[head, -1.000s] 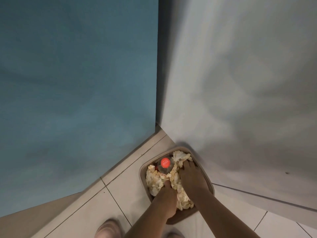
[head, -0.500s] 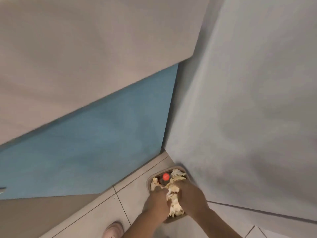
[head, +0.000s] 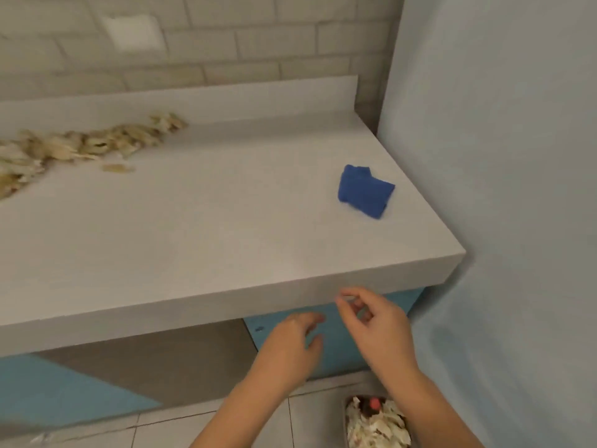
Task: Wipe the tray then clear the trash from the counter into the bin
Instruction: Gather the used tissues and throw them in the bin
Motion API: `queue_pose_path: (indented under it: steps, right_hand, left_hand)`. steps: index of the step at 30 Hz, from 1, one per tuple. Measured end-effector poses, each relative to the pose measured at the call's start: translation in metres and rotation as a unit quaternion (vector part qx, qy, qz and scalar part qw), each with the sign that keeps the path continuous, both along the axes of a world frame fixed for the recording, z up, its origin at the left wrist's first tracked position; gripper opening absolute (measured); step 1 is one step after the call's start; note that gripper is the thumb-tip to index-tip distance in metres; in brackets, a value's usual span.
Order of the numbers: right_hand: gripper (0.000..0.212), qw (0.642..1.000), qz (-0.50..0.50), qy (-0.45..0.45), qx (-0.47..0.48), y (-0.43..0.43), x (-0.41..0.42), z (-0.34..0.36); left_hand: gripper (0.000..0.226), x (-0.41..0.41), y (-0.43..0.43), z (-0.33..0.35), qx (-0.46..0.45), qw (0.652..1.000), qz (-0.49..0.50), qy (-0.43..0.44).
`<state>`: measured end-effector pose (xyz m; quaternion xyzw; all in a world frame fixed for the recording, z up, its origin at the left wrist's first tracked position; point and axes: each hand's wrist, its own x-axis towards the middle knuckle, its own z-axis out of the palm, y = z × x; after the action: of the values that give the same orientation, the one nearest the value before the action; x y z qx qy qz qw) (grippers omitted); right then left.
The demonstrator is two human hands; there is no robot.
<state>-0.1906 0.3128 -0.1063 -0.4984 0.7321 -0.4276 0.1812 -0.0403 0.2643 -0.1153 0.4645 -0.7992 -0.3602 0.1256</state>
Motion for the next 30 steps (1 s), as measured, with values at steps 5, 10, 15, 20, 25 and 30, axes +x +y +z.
queue_pose_path:
  steps: [5, 10, 15, 20, 25, 30]
  right_hand:
    - [0.013, 0.995, 0.096, 0.015, -0.005, -0.075, 0.054, 0.058]
    - [0.021, 0.984, 0.164, 0.064, 0.022, -0.153, 0.119, 0.089]
    - [0.023, 0.981, 0.173, 0.084, 0.034, -0.235, 0.187, 0.103]
    - [0.028, 0.985, 0.138, 0.102, 0.019, -0.318, 0.240, 0.107]
    - [0.037, 0.988, 0.111, 0.104, 0.038, -0.383, 0.274, 0.106]
    - [0.051, 0.974, 0.132, 0.168, 0.068, -0.435, 0.281, 0.104]
  left_hand:
    - [0.025, 0.073, -0.047, 0.075, -0.017, 0.991, 0.114, 0.062]
    - [0.017, 0.150, -0.113, 0.111, -0.038, 0.978, 0.193, 0.064]
    - [0.018, 0.235, -0.199, 0.126, -0.038, 0.976, 0.208, 0.054]
    - [0.024, 0.315, -0.296, 0.132, -0.046, 0.980, 0.193, 0.014]
    - [0.025, 0.366, -0.377, 0.134, -0.048, 0.979, 0.197, -0.023]
    - [0.029, 0.382, -0.443, 0.134, -0.074, 0.972, 0.218, -0.036]
